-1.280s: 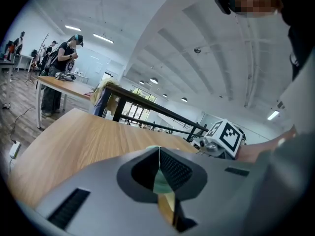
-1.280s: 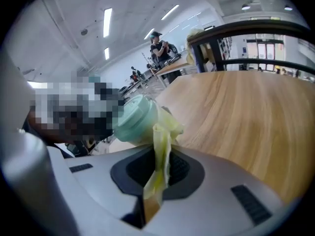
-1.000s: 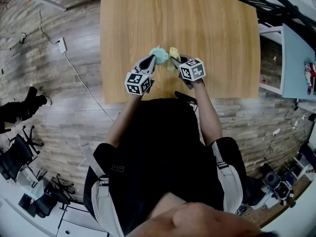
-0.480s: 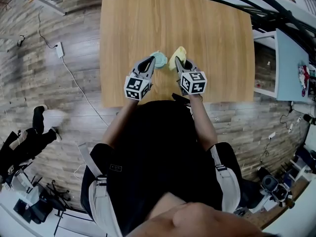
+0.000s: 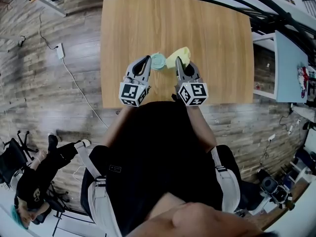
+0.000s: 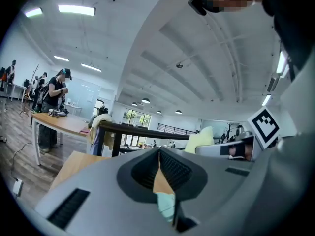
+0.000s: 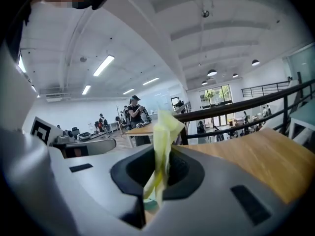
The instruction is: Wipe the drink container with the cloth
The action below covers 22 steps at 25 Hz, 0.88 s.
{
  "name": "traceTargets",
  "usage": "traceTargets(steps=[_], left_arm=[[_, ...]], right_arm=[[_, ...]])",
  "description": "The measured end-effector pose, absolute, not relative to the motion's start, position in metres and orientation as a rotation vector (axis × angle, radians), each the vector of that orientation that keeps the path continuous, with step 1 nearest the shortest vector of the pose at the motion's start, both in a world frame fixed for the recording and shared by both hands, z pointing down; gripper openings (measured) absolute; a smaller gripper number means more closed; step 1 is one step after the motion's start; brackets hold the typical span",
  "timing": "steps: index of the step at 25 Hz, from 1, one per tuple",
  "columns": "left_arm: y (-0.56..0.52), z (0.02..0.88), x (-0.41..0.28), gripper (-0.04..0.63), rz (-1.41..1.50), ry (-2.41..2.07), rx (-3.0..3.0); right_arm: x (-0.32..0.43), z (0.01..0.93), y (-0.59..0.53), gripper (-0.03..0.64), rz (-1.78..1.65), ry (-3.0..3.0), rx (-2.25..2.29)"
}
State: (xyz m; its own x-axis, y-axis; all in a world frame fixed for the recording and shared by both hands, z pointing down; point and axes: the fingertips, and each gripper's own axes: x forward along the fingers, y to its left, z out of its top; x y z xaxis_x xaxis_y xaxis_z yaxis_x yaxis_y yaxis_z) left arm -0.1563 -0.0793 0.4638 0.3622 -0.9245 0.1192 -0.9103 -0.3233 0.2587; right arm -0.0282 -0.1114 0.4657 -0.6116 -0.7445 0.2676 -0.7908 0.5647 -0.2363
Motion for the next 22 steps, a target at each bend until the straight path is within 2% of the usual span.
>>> traceTargets(steps=[8,22], left_arm=[[-0.054,0.409,-0.163,0.025,-0.198,-1.741,2.412],[-0.04,0.419,-0.159,0.025,-0.211,-1.742,2.373]], right_arm=[[-0.028,0.451,-0.085,0.044,0.402,-2.684,1.341],[-0.025,0.455,-0.07,0.044,0.391,-2.675,1.346]])
